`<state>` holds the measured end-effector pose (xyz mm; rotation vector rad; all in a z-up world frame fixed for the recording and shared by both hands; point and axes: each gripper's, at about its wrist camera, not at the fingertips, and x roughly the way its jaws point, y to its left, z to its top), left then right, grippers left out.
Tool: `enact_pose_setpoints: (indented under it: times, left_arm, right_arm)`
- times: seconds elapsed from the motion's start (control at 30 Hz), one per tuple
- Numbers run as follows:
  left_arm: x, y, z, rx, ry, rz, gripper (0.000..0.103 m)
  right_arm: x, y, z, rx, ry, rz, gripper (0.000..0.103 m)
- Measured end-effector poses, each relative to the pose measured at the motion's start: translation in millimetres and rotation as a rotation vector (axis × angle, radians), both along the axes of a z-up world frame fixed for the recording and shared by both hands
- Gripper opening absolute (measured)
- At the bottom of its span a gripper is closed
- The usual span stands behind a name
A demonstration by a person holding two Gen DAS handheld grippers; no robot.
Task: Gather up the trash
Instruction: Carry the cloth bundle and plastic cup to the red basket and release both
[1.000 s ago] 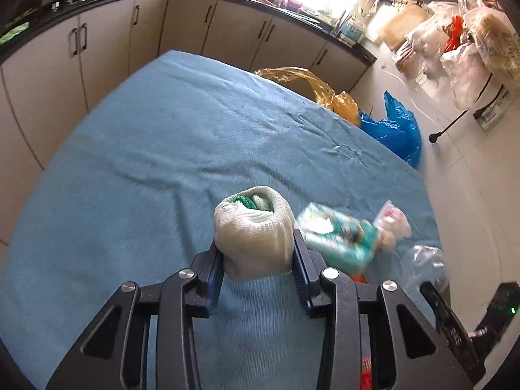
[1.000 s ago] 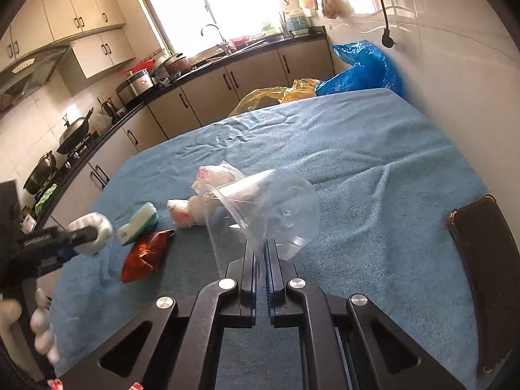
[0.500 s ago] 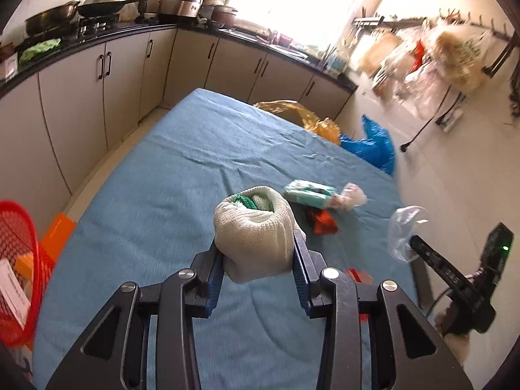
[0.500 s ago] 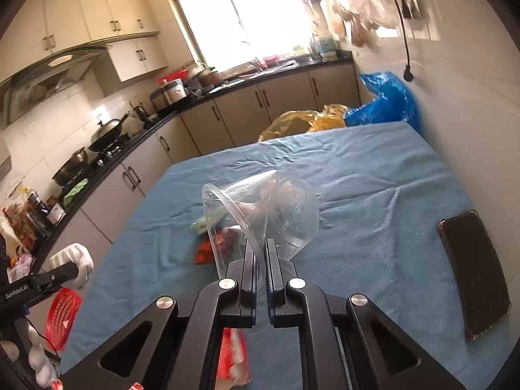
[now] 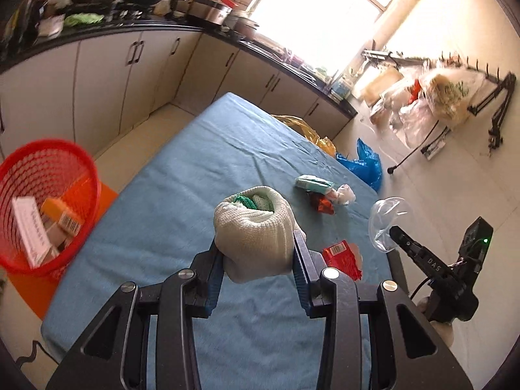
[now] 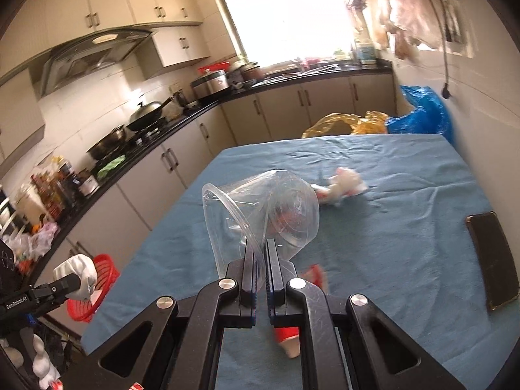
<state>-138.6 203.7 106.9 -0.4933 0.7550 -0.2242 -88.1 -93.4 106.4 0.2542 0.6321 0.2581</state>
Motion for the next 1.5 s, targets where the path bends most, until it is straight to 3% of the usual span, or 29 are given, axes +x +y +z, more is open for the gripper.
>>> enact_pose_setpoints:
  times: [0.17, 0.37, 0.6, 0.83, 1.13, 1.2, 1.33, 1.5]
  left_arm:
    - [-24, 29, -3, 0.000, -0.029, 0.080, 0.037]
    - [-52, 73, -8, 0.100, -0.057, 0.244, 0.037]
    - [-70, 139, -28, 0.090, -0.026, 0.377, 0.037]
    - [-66, 191, -40, 0.092, -0.002, 0.444, 0.037]
    - [-38, 230, -60, 0.094, 0.040, 0.458, 0.039]
    - [-37, 234, -62, 0.078, 0.038, 0.465, 0.044]
    - [-40, 236, -64, 0.073, 0.032, 0.468, 0.053]
    - [-45, 235, -64, 0.073, 0.029, 0.476, 0.058]
  right_arm:
    - [-6, 38, 1, -0.014, 0.005, 0.067, 0.006]
    - [-6, 89, -3, -0.018, 0.017, 0.161, 0.006]
    - [1, 165, -8, -0.046, 0.035, 0.281, 0.006]
    - [17, 249, -16, -0.036, 0.074, 0.420, 0.006]
    - [34, 341, -39, -0.022, 0.129, 0.557, 0.006]
    - [40, 353, -48, 0.003, 0.160, 0.566, 0.009]
    - [40, 361, -54, -0.011, 0.160, 0.553, 0.026]
    - [38, 349, -56, -0.034, 0.159, 0.532, 0.033]
